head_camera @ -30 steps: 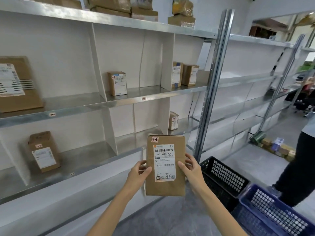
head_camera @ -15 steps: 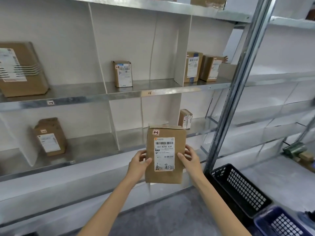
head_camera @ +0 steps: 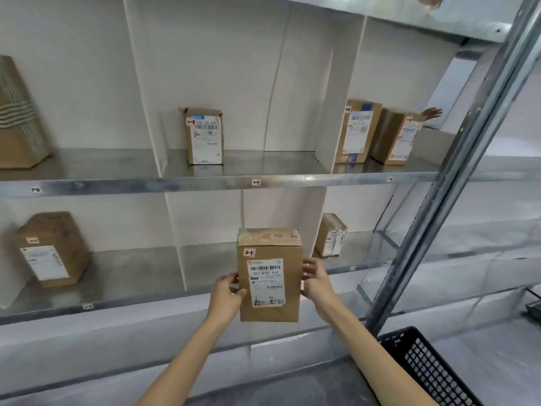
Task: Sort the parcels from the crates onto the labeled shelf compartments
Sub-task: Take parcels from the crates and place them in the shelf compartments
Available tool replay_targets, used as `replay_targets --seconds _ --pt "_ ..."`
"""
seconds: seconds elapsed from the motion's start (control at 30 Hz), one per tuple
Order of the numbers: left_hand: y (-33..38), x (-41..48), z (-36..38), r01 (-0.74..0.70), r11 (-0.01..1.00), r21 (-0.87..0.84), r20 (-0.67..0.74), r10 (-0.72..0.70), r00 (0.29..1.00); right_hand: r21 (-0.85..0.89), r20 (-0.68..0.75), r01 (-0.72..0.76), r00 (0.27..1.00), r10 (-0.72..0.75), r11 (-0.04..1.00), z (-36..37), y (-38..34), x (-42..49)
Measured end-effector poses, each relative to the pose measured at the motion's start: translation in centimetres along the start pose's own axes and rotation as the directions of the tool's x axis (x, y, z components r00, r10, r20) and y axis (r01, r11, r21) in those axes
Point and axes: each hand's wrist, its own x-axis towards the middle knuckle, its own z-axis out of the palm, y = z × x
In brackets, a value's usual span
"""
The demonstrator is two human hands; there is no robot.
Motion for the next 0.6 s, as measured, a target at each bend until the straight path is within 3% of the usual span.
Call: replay_targets --seconds 0.17,0.27,0.37,0.6 --pt "0.7 2.7 0.7 0.067 0.993 -0.102 -0.025 -0.070 0.997 0.086 -0.030 -0.061 0.997 0.064 0.994 1.3 0.5 4.3" --pt "1.7 4.5 0.3 0.186 0.942 -0.280 -0.037 -0.205 0.978 0.162 -0.042 -0.119 0.991 0.127 0.980 1.9 0.4 6.7" --pt "1.9 6.9 -0.2 0.261 0.871 -0.416 -0.107 -0.332 0.937 0.182 0.037 -0.144 0.990 0.140 0.973 3.0 0.4 9.3" --pt "2.1 13.2 -1.2 0.376 0.814 -0.442 -0.087 -0.456 0.886 0.096 0.178 -0.122 0.979 0.103 0.988 6.2 0.2 16.1"
